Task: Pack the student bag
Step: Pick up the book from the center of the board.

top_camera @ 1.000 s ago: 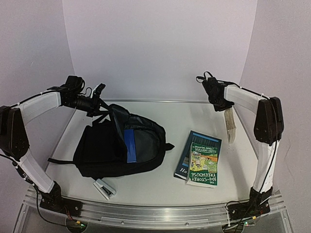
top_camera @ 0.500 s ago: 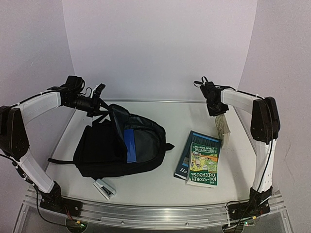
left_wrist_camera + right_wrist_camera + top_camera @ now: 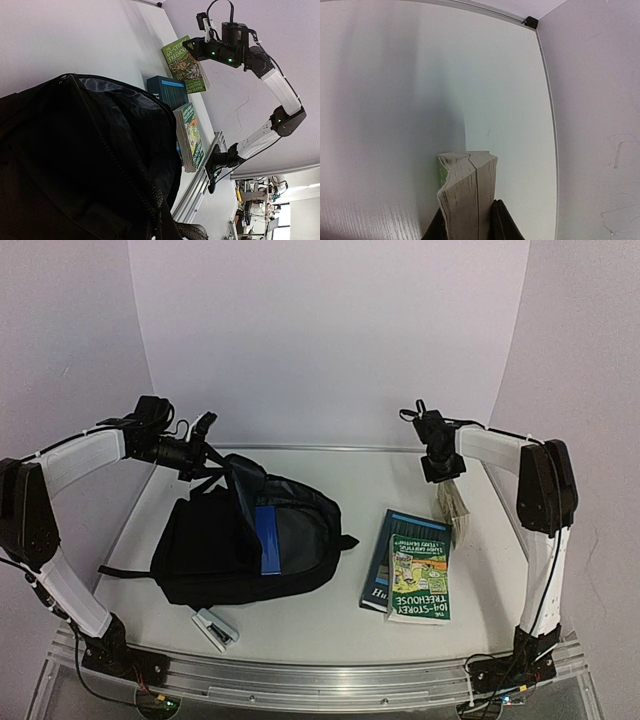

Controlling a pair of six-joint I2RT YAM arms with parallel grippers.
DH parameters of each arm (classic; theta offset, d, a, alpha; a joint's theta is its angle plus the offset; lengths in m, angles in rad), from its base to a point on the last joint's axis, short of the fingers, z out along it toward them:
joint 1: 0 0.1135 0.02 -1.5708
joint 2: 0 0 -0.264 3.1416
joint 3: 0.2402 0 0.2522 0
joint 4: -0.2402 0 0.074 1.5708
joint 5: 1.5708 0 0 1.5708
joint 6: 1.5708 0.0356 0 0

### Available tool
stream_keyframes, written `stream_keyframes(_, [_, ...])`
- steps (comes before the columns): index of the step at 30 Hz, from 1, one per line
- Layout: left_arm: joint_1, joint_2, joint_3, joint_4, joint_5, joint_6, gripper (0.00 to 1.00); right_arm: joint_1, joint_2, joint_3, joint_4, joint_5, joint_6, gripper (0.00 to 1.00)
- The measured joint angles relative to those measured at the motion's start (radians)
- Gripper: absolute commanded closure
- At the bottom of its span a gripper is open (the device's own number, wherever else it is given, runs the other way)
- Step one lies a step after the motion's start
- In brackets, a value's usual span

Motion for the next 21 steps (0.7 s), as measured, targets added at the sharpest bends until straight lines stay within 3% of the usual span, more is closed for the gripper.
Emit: stream_keyframes(21, [0.000, -0.005, -0.005, 0.008, 0.000, -0.007, 1.00, -0.047, -0.020, -0.045, 0.044, -0.138, 0.034, 0.56])
